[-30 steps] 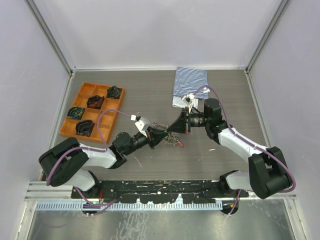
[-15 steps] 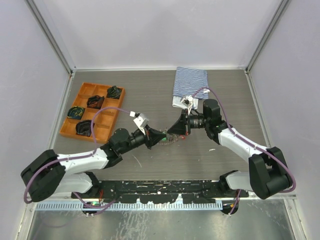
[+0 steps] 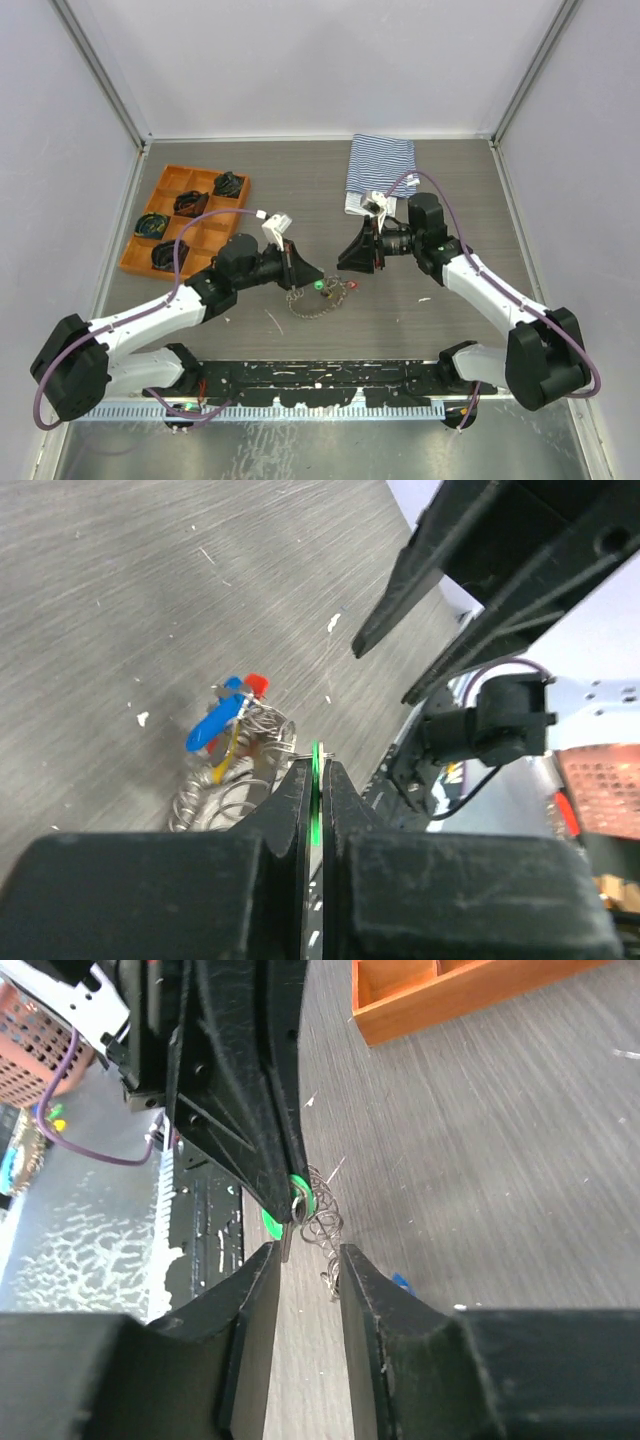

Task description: Remove the keys from the keyring

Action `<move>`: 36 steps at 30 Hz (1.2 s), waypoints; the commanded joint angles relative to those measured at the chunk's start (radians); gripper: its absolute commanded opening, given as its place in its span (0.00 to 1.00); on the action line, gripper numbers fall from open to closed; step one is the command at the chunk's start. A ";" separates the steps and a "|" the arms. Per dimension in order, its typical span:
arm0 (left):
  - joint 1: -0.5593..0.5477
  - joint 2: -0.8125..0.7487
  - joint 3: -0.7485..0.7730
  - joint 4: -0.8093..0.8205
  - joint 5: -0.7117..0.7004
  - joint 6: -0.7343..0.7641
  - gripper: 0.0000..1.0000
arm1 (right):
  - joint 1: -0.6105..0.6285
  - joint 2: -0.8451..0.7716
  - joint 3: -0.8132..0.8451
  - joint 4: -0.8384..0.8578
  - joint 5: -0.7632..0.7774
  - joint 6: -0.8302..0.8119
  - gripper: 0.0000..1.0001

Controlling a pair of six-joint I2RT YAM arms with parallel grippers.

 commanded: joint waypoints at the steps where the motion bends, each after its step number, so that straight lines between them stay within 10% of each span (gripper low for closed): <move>1: 0.033 -0.033 0.093 -0.056 0.107 -0.172 0.00 | -0.006 -0.060 0.087 -0.149 -0.038 -0.205 0.38; 13: 0.064 0.075 0.186 -0.137 0.008 -0.671 0.00 | 0.028 -0.114 0.239 -0.488 0.123 -0.728 0.51; 23: 0.098 0.188 0.451 -0.525 -0.167 -0.951 0.00 | 0.043 -0.094 0.424 -0.795 0.197 -1.216 0.72; 36: 0.100 0.322 0.533 -0.434 -0.134 -1.092 0.00 | 0.119 -0.090 0.400 -0.597 0.430 -1.102 0.69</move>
